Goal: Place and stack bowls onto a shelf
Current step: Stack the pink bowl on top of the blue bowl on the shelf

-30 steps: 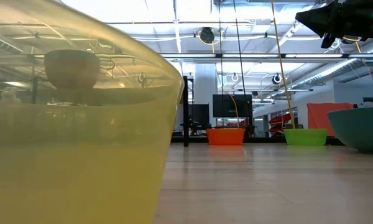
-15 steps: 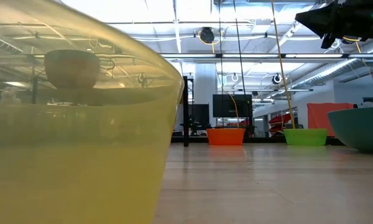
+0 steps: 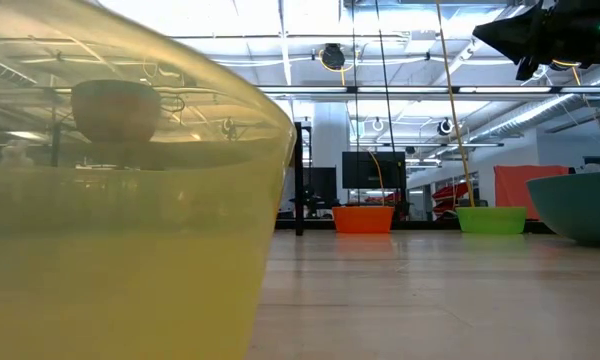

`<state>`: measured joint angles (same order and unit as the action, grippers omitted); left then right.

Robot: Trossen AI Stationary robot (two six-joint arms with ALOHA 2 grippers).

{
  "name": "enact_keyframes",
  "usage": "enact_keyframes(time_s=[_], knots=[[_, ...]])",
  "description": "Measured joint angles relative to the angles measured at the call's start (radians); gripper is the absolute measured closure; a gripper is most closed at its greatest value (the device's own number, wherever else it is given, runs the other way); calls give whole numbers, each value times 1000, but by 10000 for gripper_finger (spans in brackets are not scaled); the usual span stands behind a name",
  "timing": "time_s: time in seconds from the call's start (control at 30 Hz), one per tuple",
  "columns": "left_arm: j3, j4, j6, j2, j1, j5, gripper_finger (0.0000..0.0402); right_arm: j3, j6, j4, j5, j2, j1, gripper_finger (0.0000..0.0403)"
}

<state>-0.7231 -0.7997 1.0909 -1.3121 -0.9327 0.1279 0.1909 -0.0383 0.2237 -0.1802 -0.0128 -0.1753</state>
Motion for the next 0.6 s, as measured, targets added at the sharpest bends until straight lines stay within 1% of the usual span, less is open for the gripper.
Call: enact_keyframes(time_s=[0.03,0.07,0.17,0.3,0.37,0.5,0.6], knots=[[0,0,16,0,9,20,384,0,0,0,0,0,0,403],[0,5,40,0,17,30,390,0,0,0,0,0,0,403],[-4,2,105,0,39,55,392,0,0,0,0,0,0,403],[-62,-20,142,27,80,49,395,0,2,0,0,0,0,403],[-107,-50,157,57,103,24,396,0,12,0,0,0,0,403],[-237,-208,211,126,155,-55,396,0,44,0,0,0,0,403],[-367,-411,265,162,199,-136,396,0,61,0,0,0,0,403]])
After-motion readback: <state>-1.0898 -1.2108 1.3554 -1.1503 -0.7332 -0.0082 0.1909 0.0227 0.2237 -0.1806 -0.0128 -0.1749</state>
